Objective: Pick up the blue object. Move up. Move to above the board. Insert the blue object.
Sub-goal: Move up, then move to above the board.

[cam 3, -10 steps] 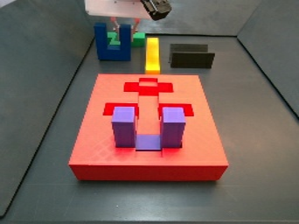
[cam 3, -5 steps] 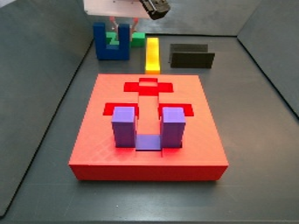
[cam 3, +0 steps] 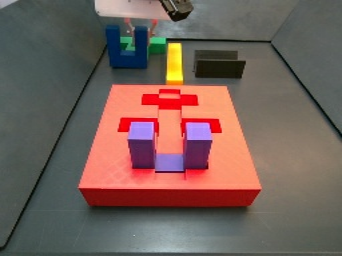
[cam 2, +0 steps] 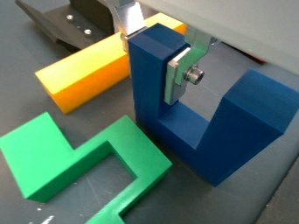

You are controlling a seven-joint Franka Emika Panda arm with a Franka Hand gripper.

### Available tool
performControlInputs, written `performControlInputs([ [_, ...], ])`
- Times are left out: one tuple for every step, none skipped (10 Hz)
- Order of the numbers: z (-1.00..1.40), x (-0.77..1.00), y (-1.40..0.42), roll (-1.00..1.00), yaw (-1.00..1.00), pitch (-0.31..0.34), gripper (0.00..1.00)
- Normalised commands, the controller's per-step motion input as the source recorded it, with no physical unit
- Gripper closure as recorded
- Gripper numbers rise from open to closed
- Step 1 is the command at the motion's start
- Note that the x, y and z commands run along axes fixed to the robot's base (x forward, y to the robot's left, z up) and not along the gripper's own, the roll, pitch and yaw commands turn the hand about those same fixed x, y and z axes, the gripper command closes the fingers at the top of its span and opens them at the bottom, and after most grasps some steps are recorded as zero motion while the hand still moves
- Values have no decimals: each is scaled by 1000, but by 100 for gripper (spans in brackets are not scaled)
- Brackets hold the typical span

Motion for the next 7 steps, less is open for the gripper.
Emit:
performControlInputs([
  [833,0,0,0,0,0,100],
  [864,60,-3,3,-23,-18,100],
  [592,-5,-2,-4,-32,60,100],
  [379,10,6,2,-23,47,100],
  [1400,0,0,0,0,0,100],
  [1400,-30,-6,-8,5,29,100],
  [1400,-59,-9,4,2,9,100],
])
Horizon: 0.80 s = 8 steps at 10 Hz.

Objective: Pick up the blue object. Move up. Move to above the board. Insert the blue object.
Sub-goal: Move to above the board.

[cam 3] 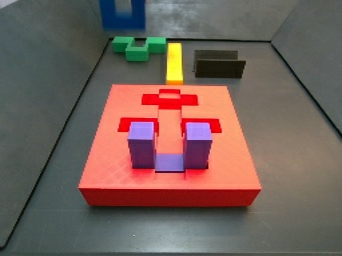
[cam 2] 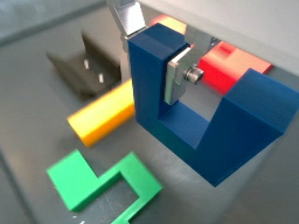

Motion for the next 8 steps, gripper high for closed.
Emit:
performControlInputs([
  [1400,-41,-2,16,0,-7,100],
  [1400,27,12,11,2,49,100],
  [1400,38,11,1,0,89,100],
  [470,-1,-1,6,-2,84,100],
  [185,359,-1400,89,-346,97,100],
  [176,365,-1400,90,-317,75,100],
  [178,373,-1400,55,-146,103,100],
  [181,392,-1400,-15,-85,119,100],
])
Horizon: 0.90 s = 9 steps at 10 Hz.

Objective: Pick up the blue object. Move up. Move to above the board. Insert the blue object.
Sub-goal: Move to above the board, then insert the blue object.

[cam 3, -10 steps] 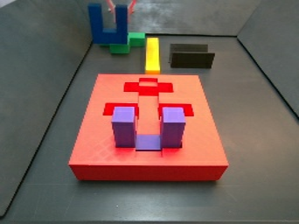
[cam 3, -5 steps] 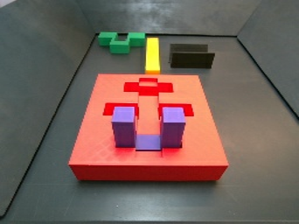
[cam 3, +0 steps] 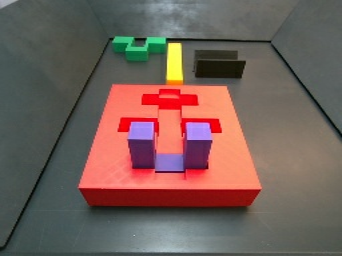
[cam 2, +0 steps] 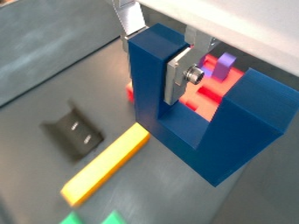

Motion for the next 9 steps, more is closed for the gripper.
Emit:
performControlInputs([
  [183,403,-1400,-17,-54,136,100],
  [187,422,-1400,3,-23,159,100],
  [194,440,-1400,-15,-14,156,100],
  [201,459,-1400,14,0,145,100],
  [206,481,-1400,12,2,143,100],
  [98,267,-624,39,5,155,100],
  [70,203,-380,40,6,151,100],
  [45,106,-176,28,7,94,100],
  [-131,209,0,0,0,0,100],
])
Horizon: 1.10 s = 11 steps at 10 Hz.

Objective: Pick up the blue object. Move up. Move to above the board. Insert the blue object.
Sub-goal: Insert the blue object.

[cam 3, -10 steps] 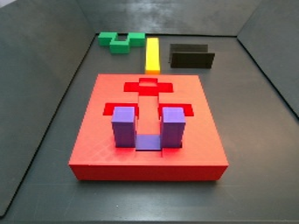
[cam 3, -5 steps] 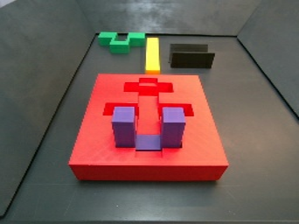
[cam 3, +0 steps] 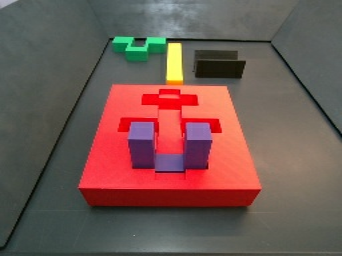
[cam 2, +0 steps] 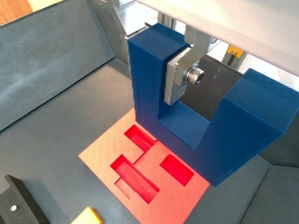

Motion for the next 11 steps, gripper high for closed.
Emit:
performControlInputs([
  [-260,623,180,0,0,-21,100],
  [-314,1000,357,33,37,0,100],
  [-326,1000,400,29,26,0,100],
  [-371,946,363,54,37,-27,100],
  [-529,1000,294,0,0,-67,100],
  [-809,994,14,109,-151,0,100],
  [-811,503,-46,201,-9,66,100],
  [-823,509,-23,193,-29,74,100],
  [-811,394,0,203,-14,83,100],
  [-760,334,0,187,0,90,100],
  [-620,331,-37,127,0,83,100],
])
